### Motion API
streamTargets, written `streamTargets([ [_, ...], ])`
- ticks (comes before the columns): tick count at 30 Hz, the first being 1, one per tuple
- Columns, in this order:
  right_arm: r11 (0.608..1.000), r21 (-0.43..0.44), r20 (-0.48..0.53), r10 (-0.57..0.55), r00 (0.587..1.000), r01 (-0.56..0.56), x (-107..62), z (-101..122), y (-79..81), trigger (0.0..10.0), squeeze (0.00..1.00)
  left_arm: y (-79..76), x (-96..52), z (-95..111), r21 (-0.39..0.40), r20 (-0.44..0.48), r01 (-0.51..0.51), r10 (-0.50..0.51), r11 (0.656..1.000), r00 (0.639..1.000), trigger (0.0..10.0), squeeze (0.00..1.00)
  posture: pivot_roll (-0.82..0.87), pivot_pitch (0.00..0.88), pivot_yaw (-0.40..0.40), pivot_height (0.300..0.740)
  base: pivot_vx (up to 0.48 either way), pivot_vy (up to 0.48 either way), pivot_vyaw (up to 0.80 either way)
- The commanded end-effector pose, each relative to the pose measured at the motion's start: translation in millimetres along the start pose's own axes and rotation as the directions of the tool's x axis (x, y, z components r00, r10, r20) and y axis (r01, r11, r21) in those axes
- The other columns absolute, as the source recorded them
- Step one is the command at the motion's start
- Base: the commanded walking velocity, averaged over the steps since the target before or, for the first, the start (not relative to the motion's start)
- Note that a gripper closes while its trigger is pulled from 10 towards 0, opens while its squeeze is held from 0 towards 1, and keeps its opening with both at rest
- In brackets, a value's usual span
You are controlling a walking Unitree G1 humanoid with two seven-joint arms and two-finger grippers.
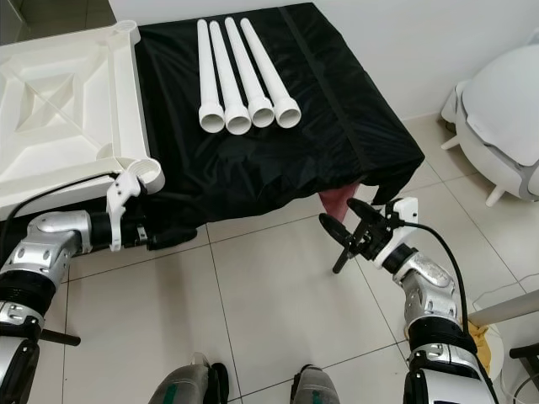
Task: Building children table
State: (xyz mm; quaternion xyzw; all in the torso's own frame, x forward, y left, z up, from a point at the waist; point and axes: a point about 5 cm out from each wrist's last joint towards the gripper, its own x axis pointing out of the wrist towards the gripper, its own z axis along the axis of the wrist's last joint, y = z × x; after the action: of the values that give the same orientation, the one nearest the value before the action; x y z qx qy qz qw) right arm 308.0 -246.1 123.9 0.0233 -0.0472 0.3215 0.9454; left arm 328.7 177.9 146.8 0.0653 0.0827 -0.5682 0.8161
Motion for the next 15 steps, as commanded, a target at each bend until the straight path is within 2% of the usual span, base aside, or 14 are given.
streamTargets([
  [1, 1.0, 0.004, 0.018, 0.009, 1.0, -0.009, 1.5, 5.4, -0.1, 10.0, 0.0, -1.1, -1.5, 10.3, 0.019, 0.028, 0.062, -0.062, 0.998, 0.998, 10.0, 0.0, -0.03, 0.1, 0.075, 0.74, 0.0, 0.0, 0.0],
  [5, 0.999, 0.037, 0.098, -0.014, 0.995, 0.01, 7.6, 20.8, -0.7, 10.0, 0.0, 2.3, 1.3, 22.5, 0.009, 0.105, 0.027, -0.028, 1.0, 0.994, 10.0, 0.0, -0.03, 0.097, 0.074, 0.74, 0.0, 0.0, 0.0],
  [7, 0.999, 0.037, 0.098, -0.014, 0.995, 0.01, 7.6, 20.8, -0.7, 10.0, 0.0, 2.3, 1.3, 22.5, 0.009, 0.105, 0.027, -0.028, 1.0, 0.994, 10.0, 0.0, -0.03, 0.097, 0.074, 0.74, 0.0, 0.0, 0.0],
  [11, 0.991, 0.124, 0.177, -0.071, 0.982, 0.05, 18.1, 41.5, -5.1, 10.0, 0.0, 20.4, 1.8, 49.4, -0.059, 0.244, -0.068, 0.081, 0.996, 0.966, 10.0, 0.0, -0.03, 0.083, 0.071, 0.74, 0.0, 0.0, 0.0],
  [15, 0.992, 0.117, 0.174, -0.062, 0.983, 0.041, 20.0, 43.2, -3.4, 10.0, 0.0, 22.5, -1.2, 56.2, -0.067, 0.256, -0.07, 0.085, 0.995, 0.963, 10.0, 0.0, -0.03, 0.081, 0.07, 0.74, 0.0, 0.0, 0.0],
])
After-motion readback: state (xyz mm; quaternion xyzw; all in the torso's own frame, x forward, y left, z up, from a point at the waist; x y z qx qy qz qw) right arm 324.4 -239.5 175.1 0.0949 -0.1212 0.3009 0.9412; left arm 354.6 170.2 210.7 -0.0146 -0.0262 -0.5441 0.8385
